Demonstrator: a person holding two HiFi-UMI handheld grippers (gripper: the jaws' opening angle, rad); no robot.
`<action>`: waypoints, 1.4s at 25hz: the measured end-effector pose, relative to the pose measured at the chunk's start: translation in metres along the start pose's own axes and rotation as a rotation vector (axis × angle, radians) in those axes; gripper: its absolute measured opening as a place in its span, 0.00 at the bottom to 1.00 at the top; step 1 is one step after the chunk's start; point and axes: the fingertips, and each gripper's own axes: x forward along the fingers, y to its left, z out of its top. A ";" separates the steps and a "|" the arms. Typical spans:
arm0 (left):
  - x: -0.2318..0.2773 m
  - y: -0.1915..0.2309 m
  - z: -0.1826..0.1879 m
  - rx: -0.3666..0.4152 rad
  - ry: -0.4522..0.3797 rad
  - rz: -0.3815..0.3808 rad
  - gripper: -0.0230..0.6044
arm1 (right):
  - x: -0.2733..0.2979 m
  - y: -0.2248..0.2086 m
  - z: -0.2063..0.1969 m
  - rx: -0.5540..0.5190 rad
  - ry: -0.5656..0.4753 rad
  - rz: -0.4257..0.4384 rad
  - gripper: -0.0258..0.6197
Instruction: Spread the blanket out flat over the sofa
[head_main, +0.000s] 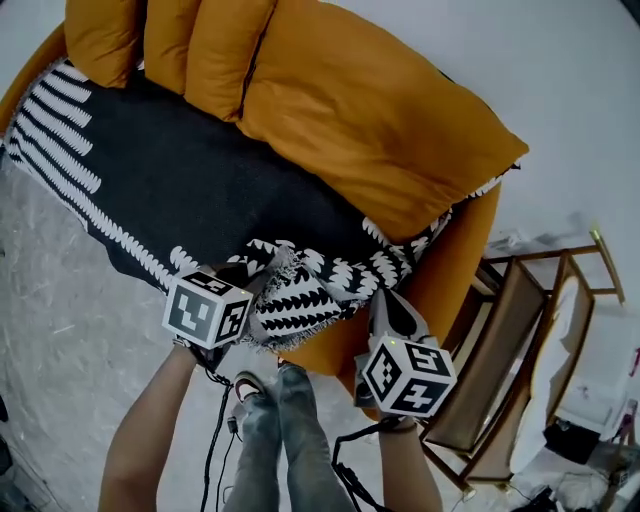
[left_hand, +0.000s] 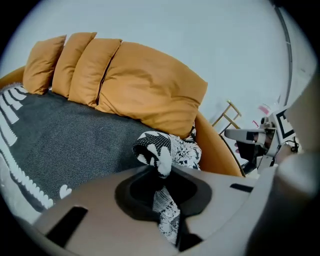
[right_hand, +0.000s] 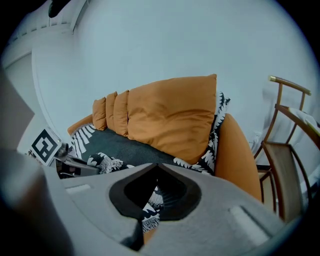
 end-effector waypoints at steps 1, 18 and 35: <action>-0.003 -0.006 0.000 0.005 -0.002 -0.004 0.10 | -0.005 0.000 0.000 0.002 -0.003 -0.003 0.05; -0.050 -0.100 -0.038 0.138 -0.003 -0.095 0.10 | -0.071 0.011 -0.018 0.033 -0.090 -0.042 0.05; -0.050 -0.179 -0.085 0.217 0.056 -0.187 0.10 | -0.125 -0.040 -0.050 0.086 -0.099 -0.142 0.05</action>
